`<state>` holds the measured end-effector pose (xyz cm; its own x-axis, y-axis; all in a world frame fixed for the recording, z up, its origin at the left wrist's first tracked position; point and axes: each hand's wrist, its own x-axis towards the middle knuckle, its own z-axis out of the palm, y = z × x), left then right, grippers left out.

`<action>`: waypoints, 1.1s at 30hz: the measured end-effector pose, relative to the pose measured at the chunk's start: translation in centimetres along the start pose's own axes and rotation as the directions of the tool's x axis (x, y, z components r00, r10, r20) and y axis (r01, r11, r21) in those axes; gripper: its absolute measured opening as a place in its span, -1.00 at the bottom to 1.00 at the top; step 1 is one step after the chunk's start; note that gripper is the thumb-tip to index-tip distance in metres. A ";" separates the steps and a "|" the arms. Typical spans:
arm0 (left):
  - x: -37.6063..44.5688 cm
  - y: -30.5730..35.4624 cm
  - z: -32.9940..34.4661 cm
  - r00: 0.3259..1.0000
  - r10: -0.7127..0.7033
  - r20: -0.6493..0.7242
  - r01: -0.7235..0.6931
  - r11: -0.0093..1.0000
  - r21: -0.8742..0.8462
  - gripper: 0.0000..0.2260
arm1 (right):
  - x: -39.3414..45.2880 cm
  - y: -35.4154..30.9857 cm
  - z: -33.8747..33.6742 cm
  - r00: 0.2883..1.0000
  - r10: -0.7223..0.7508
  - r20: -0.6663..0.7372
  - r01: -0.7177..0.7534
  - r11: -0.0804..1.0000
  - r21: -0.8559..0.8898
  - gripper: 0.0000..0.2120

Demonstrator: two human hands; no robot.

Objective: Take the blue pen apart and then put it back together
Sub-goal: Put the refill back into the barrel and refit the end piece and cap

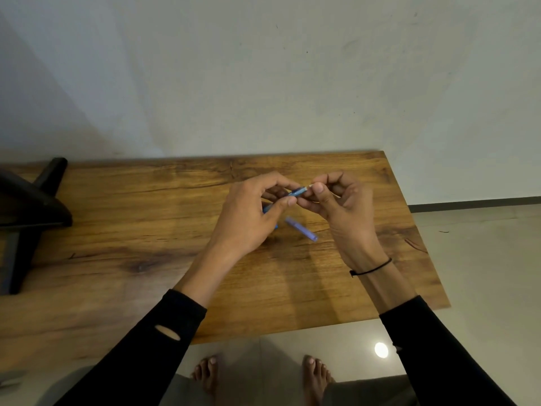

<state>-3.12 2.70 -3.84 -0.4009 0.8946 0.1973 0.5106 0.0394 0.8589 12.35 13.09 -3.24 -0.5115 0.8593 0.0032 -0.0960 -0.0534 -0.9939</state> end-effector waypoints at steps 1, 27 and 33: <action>0.0 0.0 0.0 1.000 -0.006 -0.005 0.006 1.000 0.003 -0.81 | 0.0 -0.1 0.0 1.000 -0.001 0.004 0.001 1.000 -0.001 -0.93; -0.4 0.9 -0.6 1.000 0.003 -0.009 -0.001 0.980 0.199 -0.80 | -0.4 -0.5 0.6 0.999 0.024 0.040 -0.018 0.990 -0.143 -0.97; -0.1 0.8 -0.9 1.000 0.002 -0.018 0.001 0.986 0.166 -0.81 | 0.0 -0.6 0.0 0.992 0.037 0.122 -0.028 0.997 -0.074 -0.78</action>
<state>-3.32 2.23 -2.76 -0.4137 0.8864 0.2076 0.6294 0.1138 0.7687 12.39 13.15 -2.64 -0.6149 0.7883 -0.0206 -0.0179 -0.0400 -0.9990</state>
